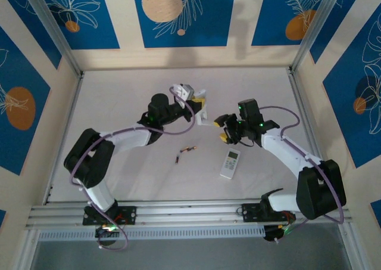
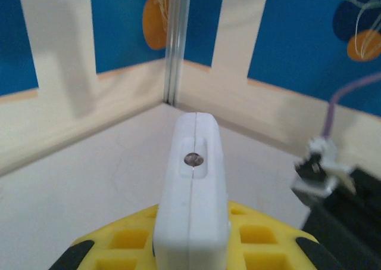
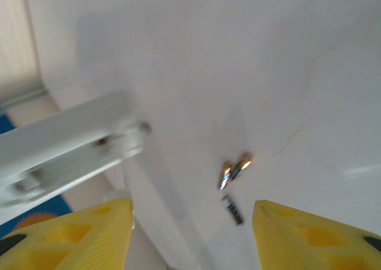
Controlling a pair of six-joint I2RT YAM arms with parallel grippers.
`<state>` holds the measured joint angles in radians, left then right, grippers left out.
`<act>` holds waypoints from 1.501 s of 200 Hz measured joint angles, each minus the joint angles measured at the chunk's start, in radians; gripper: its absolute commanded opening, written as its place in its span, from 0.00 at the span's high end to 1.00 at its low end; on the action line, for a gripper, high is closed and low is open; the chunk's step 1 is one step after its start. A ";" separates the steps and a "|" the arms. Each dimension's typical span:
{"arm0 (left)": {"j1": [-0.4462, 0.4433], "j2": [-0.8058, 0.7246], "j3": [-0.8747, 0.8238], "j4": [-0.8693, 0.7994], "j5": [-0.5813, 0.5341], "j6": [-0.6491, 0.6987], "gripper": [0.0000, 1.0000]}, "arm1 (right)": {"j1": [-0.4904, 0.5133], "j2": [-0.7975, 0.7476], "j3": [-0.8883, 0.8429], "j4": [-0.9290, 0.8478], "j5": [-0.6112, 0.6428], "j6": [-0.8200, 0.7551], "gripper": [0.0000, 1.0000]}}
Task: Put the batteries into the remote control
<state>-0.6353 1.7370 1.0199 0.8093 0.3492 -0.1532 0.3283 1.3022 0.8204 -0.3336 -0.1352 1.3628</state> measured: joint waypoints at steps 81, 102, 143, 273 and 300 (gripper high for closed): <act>0.043 0.156 0.133 0.146 0.068 -0.190 1.00 | 0.053 -0.206 -0.140 0.116 0.283 -0.395 0.11; 0.070 0.108 0.123 0.084 0.080 -0.262 1.00 | 0.117 -0.283 -0.235 0.332 0.315 -0.713 0.08; 0.091 -0.099 0.117 -0.146 0.127 -0.353 1.00 | 0.131 -0.214 -0.171 0.524 0.264 -1.168 0.07; 0.101 -0.224 0.121 -0.385 0.174 -0.415 0.90 | 0.320 0.011 0.118 0.495 0.315 -1.421 0.73; 0.103 -0.264 0.122 -0.480 0.134 -0.391 0.38 | 0.334 0.034 0.166 0.429 0.313 -1.320 0.74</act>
<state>-0.5320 1.4731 1.1416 0.3298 0.4835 -0.5446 0.6621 1.3365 0.9867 0.0952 0.1776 0.0433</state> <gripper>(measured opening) 0.449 0.373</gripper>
